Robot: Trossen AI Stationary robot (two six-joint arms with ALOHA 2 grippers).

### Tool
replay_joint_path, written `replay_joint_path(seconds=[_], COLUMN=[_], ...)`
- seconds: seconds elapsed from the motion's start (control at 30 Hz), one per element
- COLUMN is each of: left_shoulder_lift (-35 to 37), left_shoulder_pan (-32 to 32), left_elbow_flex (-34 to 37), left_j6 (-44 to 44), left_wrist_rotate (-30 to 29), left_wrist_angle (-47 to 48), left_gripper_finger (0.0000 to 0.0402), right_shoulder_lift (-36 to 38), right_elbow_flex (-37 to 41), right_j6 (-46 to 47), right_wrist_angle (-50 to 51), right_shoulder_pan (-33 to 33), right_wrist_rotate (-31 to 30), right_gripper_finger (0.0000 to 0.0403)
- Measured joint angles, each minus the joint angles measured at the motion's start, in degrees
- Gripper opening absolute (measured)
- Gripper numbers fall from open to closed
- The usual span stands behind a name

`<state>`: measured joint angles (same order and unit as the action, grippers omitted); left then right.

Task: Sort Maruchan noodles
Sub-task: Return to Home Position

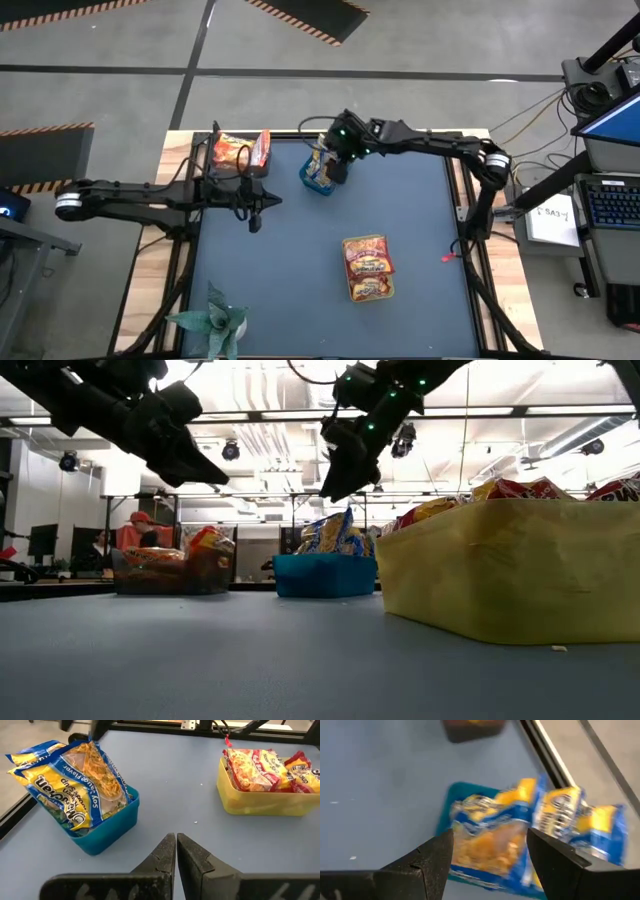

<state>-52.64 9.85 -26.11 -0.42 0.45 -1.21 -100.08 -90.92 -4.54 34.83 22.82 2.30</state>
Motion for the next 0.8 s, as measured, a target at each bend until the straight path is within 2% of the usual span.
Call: replay_joint_path(seconds=[0.27, 0.43, 0.53, 0.7, 0.8], left_shoulder_lift=[5.69, 11.23, 13.97, 16.31, 16.38], left_shoulder_pan=[0.00, 0.00, -0.06, 0.02, 0.00], left_elbow_flex=[-0.02, -0.02, -0.01, -0.22, -0.66], left_j6=[0.81, 2.22, 2.72, -3.37, -3.78], left_wrist_rotate=[0.07, 0.94, 0.30, -10.43, -16.58], left_wrist_angle=[5.85, 6.53, 6.28, 6.40, 6.36], left_gripper_finger=[0.0000, 0.0000, 0.0000, 0.0000, 0.0000], right_shoulder_lift=[10.38, 19.53, 24.89, 31.40, 33.91], right_elbow_flex=[18.71, 32.66, 39.56, 44.76, 45.85], right_j6=[-1.66, -1.55, 1.76, 15.27, 23.45], right_wrist_angle=[-16.19, -27.25, -32.11, -33.84, -33.72], right_shoulder_pan=[-4.04, -5.17, -5.37, -5.28, -5.32], right_wrist_rotate=[8.62, 9.86, 9.73, 9.51, 9.68], right_gripper_finger=[0.0240, 0.0240, 0.0240, 0.0240, 0.0240])
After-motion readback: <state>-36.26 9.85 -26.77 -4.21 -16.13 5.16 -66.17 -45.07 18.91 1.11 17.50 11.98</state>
